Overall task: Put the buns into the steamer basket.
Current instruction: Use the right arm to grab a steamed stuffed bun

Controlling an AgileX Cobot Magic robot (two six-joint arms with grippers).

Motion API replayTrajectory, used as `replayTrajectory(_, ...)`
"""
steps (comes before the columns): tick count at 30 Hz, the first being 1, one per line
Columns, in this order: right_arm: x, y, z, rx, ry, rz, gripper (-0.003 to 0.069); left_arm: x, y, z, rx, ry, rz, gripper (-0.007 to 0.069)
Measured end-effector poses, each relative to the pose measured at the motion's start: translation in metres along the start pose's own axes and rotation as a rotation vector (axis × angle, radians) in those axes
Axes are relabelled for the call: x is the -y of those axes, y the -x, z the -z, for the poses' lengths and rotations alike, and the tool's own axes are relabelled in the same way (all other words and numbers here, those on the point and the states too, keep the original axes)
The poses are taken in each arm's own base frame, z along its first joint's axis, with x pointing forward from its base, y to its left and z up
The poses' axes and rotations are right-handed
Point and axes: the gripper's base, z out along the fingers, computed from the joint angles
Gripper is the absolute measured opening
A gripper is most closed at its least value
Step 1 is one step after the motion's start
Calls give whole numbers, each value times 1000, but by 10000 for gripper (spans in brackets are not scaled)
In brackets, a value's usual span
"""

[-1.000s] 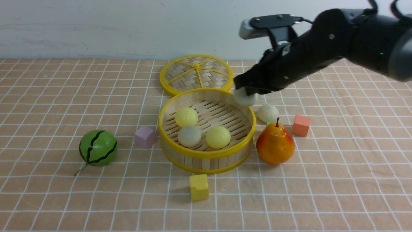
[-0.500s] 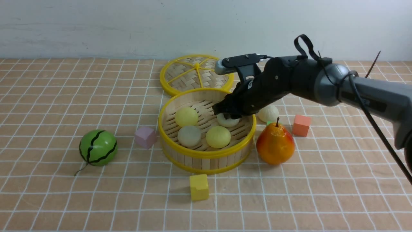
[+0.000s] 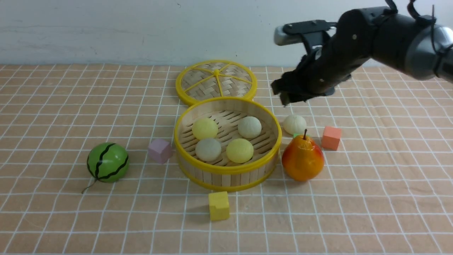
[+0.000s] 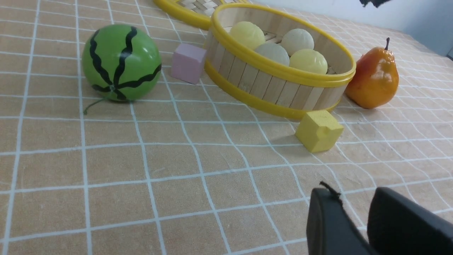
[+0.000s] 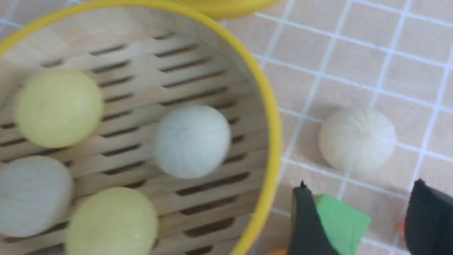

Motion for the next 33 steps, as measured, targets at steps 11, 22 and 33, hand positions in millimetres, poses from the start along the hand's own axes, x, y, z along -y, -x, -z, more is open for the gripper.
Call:
replayTrajectory(11,29,-4,-63,19,-16,-100,305,0,0,0,0,0,0,190)
replayTrajectory(22,35,-4,-97,45,-40,-75,304,0,0,0,0,0,0,196)
replayTrajectory(33,36,-6,-106,55,-42,-76,204,0,0,0,0,0,0,201)
